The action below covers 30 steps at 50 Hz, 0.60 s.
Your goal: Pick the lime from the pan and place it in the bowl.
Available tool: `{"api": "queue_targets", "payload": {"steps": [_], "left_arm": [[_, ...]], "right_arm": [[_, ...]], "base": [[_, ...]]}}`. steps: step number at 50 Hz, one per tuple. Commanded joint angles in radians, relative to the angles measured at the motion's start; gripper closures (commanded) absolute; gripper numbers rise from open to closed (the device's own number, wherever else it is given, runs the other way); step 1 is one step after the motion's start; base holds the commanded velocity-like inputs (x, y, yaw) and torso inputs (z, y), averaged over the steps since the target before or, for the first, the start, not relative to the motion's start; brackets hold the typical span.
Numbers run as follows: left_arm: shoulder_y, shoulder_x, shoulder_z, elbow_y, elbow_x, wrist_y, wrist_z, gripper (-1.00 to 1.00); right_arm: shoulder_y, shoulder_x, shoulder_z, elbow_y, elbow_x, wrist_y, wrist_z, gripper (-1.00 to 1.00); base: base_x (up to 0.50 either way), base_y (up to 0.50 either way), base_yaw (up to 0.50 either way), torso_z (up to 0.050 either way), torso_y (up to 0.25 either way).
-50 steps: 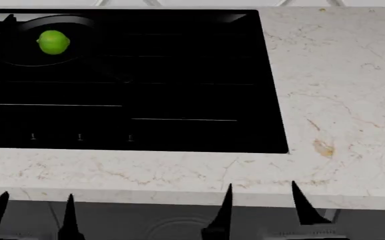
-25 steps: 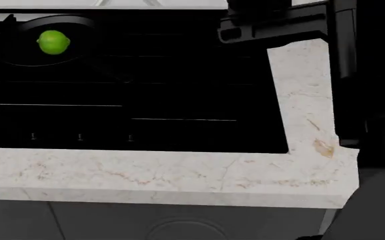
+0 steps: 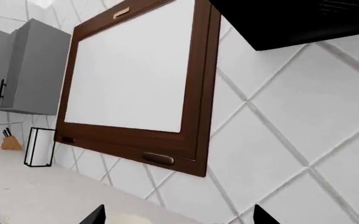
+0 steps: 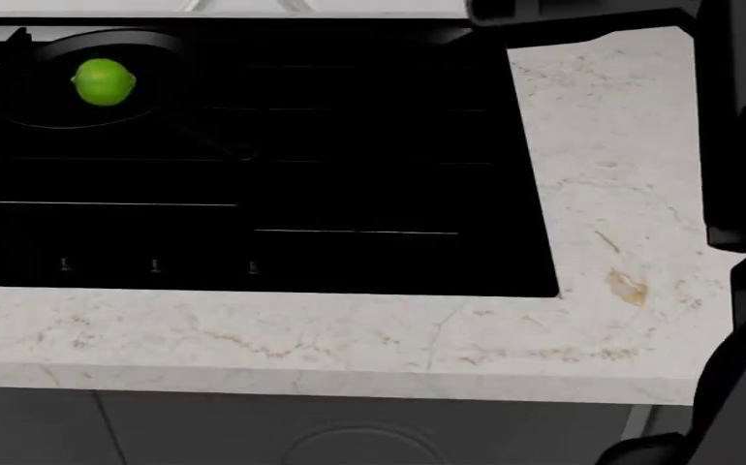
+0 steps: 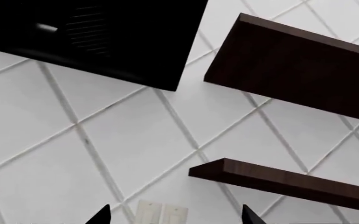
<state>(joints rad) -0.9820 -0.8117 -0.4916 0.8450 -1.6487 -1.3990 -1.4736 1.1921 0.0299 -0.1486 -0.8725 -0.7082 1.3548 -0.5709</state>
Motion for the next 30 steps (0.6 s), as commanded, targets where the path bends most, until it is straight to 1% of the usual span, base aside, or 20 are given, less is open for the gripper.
{"api": "queue_targets", "payload": {"steps": [1, 4, 7, 9, 11, 12, 14, 17, 19, 24, 30], "left_arm": [[0.386, -0.231, -0.377, 0.061, -0.115, 0.165, -0.096, -1.00], [0.631, -0.292, -0.604, 0.089, -0.130, 0.229, -0.096, -1.00], [0.857, -0.323, -0.837, 0.099, -0.166, 0.276, -0.096, -1.00], [0.984, -0.345, -0.951, 0.097, -0.177, 0.305, -0.096, -1.00], [1.099, -0.366, -1.032, 0.095, -0.175, 0.358, -0.096, -1.00], [1.148, -0.372, -1.052, 0.099, -0.167, 0.387, -0.096, -1.00], [1.205, -0.372, -1.049, 0.111, -0.139, 0.437, -0.095, -1.00], [1.217, -0.366, -0.992, 0.116, -0.099, 0.479, -0.085, -1.00], [1.219, -0.370, -0.974, 0.113, -0.091, 0.493, -0.080, -1.00], [1.223, -0.362, -0.967, 0.116, -0.078, 0.498, -0.068, -1.00], [1.225, -0.368, -0.918, 0.117, -0.047, 0.526, -0.067, -1.00]], "right_arm": [[-0.033, -0.015, 0.062, 0.031, 0.117, -0.060, 0.067, -1.00], [-0.031, -0.011, 0.058, 0.027, 0.134, -0.054, 0.079, -1.00], [-0.034, -0.009, 0.054, 0.030, 0.149, -0.057, 0.091, -1.00], [-0.033, -0.006, 0.044, 0.028, 0.155, -0.053, 0.097, -1.00], [-0.017, -0.001, 0.032, 0.027, 0.156, -0.039, 0.101, -1.00], [-0.011, 0.000, 0.029, 0.025, 0.157, -0.032, 0.102, -1.00], [0.006, 0.003, 0.017, 0.020, 0.157, -0.016, 0.103, -1.00], [0.002, 0.002, 0.007, 0.012, 0.165, -0.008, 0.106, -1.00], [-0.003, -0.002, 0.011, 0.008, 0.172, -0.006, 0.108, -1.00], [0.007, -0.010, 0.008, 0.004, 0.199, 0.013, 0.118, -1.00], [-0.014, -0.009, 0.004, 0.007, 0.231, 0.007, 0.141, -1.00]], "base": [[0.00, 0.00, 0.00, 0.000, 0.000], [0.00, 0.00, 0.00, 0.000, 0.000], [0.00, 0.00, 0.00, 0.000, 0.000], [0.00, 0.00, 0.00, 0.000, 0.000], [0.00, 0.00, 0.00, 0.000, 0.000], [0.00, 0.00, 0.00, 0.000, 0.000], [0.00, 0.00, 0.00, 0.000, 0.000], [0.00, 0.00, 0.00, 0.000, 0.000], [0.00, 0.00, 0.00, 0.000, 0.000], [0.00, 0.37, 0.00, 0.000, 0.000], [0.00, 0.34, 0.00, 0.000, 0.000]]}}
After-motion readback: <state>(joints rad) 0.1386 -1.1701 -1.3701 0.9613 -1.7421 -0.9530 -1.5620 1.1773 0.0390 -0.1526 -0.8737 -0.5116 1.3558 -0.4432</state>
